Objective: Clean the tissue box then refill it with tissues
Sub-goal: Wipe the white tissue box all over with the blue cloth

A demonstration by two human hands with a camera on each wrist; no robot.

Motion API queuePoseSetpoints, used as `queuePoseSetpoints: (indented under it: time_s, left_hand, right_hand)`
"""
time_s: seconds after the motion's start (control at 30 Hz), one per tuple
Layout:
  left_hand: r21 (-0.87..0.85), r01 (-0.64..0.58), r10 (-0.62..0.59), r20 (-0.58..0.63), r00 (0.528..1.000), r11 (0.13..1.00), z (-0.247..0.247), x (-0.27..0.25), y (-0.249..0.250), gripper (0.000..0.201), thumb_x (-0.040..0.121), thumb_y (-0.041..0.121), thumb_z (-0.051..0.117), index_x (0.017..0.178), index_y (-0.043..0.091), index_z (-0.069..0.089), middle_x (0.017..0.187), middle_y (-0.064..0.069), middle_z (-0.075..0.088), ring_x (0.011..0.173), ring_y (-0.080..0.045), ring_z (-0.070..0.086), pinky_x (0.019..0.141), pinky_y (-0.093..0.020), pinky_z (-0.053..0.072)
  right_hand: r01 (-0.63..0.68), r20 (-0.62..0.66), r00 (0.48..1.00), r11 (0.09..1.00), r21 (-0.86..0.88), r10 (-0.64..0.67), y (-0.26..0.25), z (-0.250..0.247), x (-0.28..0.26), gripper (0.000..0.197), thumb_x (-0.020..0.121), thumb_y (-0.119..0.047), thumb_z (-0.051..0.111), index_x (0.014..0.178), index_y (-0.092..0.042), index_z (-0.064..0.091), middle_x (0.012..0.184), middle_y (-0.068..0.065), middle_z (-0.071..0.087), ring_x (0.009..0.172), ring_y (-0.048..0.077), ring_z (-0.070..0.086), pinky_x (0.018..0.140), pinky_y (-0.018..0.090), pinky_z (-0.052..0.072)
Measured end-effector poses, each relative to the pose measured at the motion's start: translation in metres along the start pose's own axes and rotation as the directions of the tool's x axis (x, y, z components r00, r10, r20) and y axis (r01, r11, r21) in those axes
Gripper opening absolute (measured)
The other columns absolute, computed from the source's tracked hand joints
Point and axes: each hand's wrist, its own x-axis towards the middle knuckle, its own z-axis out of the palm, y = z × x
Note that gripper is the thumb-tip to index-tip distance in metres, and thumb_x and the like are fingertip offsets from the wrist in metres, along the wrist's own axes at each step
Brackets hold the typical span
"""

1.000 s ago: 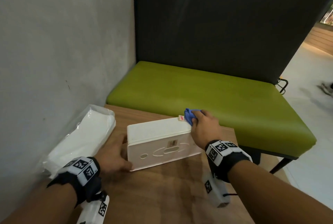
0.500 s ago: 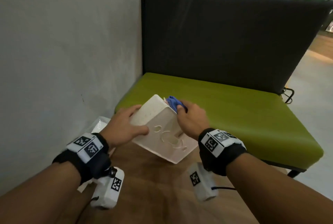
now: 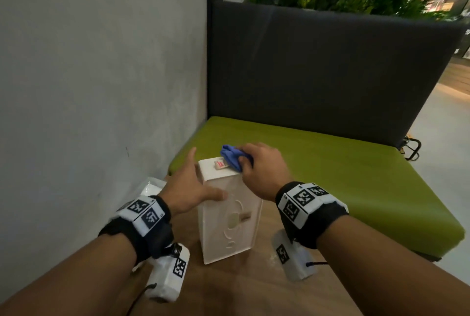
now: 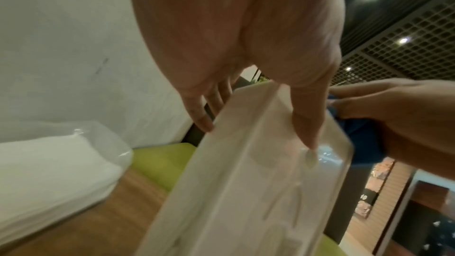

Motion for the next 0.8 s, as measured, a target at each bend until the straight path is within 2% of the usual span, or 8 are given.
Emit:
queuePoseSetpoints:
  time_s: [0.07,0.13,0.23,0.4,0.5,0.6,0.67,0.8]
  left_hand:
    - [0.002,0.034,-0.034,0.09,0.995,0.999,0.003,-0.003,-0.018,0.117,0.045,0.028,0.097,0.145,0.02,0.035,0.128,0.002,0.062,0.111,-0.016,0.062,0.097,-0.045,0.053]
    - [0.008,0.033,-0.033,0.084,0.996,0.999,0.006,-0.006,-0.028,0.092,0.053,0.023,0.094,0.132,0.022,0.046,0.117,0.005,0.066,0.105,-0.014,0.064,0.094,-0.044,0.055]
    - [0.013,0.016,-0.017,0.051,0.999,1.0,0.011,-0.005,-0.026,0.085,0.048,0.033,0.091,0.124,0.025,0.053,0.11,0.008,0.068,0.099,-0.014,0.066,0.09,-0.043,0.056]
    - [0.063,-0.002,0.0,0.036,0.999,0.998,0.014,0.0,-0.016,0.076,0.035,0.047,0.084,0.103,0.02,0.064,0.093,0.001,0.073,0.087,-0.018,0.069,0.078,-0.04,0.058]
    - [0.045,-0.028,0.026,0.036,0.999,0.999,0.014,-0.001,-0.017,0.075,0.042,0.035,0.089,0.11,0.021,0.063,0.099,0.005,0.073,0.09,-0.015,0.069,0.083,-0.042,0.058]
    - [0.082,-0.055,0.051,0.045,0.998,0.995,0.013,-0.005,-0.011,0.073,0.048,0.032,0.091,0.115,0.023,0.062,0.105,0.007,0.072,0.093,-0.015,0.068,0.085,-0.043,0.057]
    - [0.131,-0.069,0.064,0.042,0.997,0.989,0.014,-0.004,-0.006,0.073,0.05,0.034,0.09,0.116,0.024,0.061,0.106,0.007,0.072,0.094,-0.016,0.068,0.086,-0.043,0.057]
    - [0.203,-0.069,0.063,0.04,0.997,0.977,0.017,0.001,0.001,0.072,0.049,0.038,0.089,0.114,0.023,0.063,0.104,0.004,0.072,0.093,-0.018,0.067,0.086,-0.041,0.056]
  right_hand:
    - [0.012,0.005,1.0,1.0,-0.022,-0.011,-0.001,0.0,-0.001,0.03,0.089,-0.018,0.048,0.112,-0.019,0.067,0.107,0.008,0.066,0.095,0.027,0.059,0.082,0.037,0.049]
    - [0.015,0.025,1.0,0.998,-0.057,-0.013,-0.002,0.002,0.002,0.031,0.09,-0.02,0.045,0.112,-0.02,0.066,0.112,0.007,0.065,0.098,0.026,0.058,0.079,0.032,0.047]
    - [0.042,0.062,0.997,0.992,-0.122,-0.034,-0.008,0.008,0.007,0.03,0.088,-0.023,0.043,0.108,-0.021,0.065,0.113,0.006,0.063,0.101,0.03,0.056,0.074,0.03,0.04]
    - [0.201,0.051,0.979,0.977,-0.07,-0.198,-0.024,0.008,0.002,0.031,0.086,-0.017,0.049,0.112,-0.019,0.067,0.117,0.006,0.066,0.105,0.029,0.057,0.086,0.033,0.045]
    - [0.179,-0.008,0.984,0.982,-0.056,-0.179,-0.007,0.0,-0.007,0.031,0.086,-0.018,0.049,0.11,-0.02,0.068,0.115,0.005,0.068,0.101,0.025,0.06,0.084,0.033,0.048]
    - [-0.07,-0.023,0.997,0.989,-0.127,0.067,0.02,-0.007,-0.004,0.027,0.088,-0.021,0.045,0.102,-0.019,0.068,0.102,0.009,0.068,0.09,0.028,0.06,0.071,0.034,0.047]
    - [-0.15,-0.005,0.988,0.975,-0.166,0.152,0.024,-0.009,0.001,0.024,0.088,-0.022,0.043,0.095,-0.018,0.066,0.096,0.009,0.067,0.086,0.029,0.059,0.065,0.033,0.043]
    - [0.013,0.001,1.0,0.992,-0.123,-0.013,-0.006,0.0,0.0,0.027,0.087,-0.02,0.046,0.102,-0.018,0.068,0.105,0.009,0.066,0.092,0.029,0.059,0.073,0.034,0.046]
